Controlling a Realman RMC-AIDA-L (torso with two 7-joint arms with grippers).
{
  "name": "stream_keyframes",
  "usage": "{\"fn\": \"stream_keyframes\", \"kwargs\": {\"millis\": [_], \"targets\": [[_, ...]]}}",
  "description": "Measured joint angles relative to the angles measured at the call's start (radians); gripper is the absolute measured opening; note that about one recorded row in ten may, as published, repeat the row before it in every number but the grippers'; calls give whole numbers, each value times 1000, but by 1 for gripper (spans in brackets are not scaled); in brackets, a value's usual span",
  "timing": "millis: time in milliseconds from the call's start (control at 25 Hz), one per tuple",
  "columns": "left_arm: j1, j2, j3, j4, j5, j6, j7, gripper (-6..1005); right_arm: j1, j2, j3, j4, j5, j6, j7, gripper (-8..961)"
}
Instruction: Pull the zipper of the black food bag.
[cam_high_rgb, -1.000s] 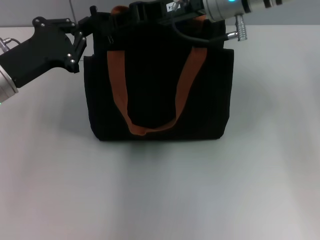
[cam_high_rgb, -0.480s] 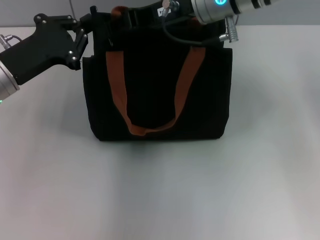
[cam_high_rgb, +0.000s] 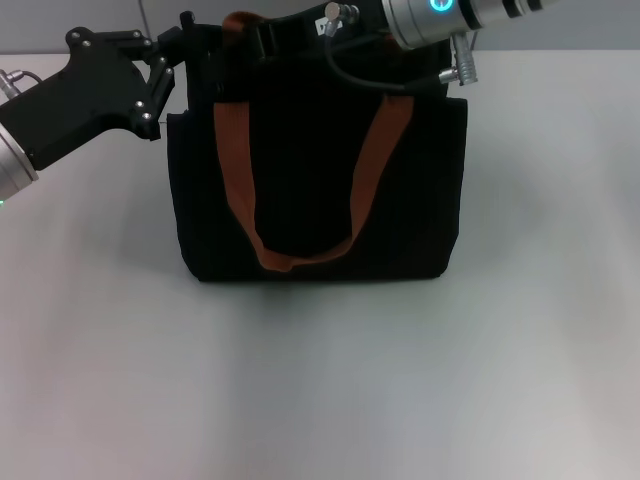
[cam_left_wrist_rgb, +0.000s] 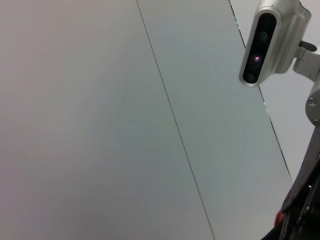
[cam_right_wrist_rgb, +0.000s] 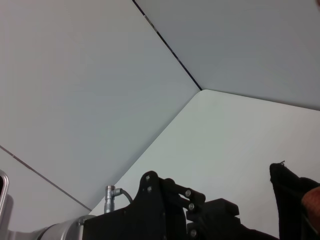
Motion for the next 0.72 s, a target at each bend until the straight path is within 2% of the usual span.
{"fn": "stream_keyframes", "kwargs": {"millis": [480,720], "targets": [[0,0,-1,0,0,0,-13,58,-3,1,0,-4,-14,-3,-2,114],[0,0,-3,1,0,0,-14,61,-2,4,0,-14,-15,-5,-3,88]]}}
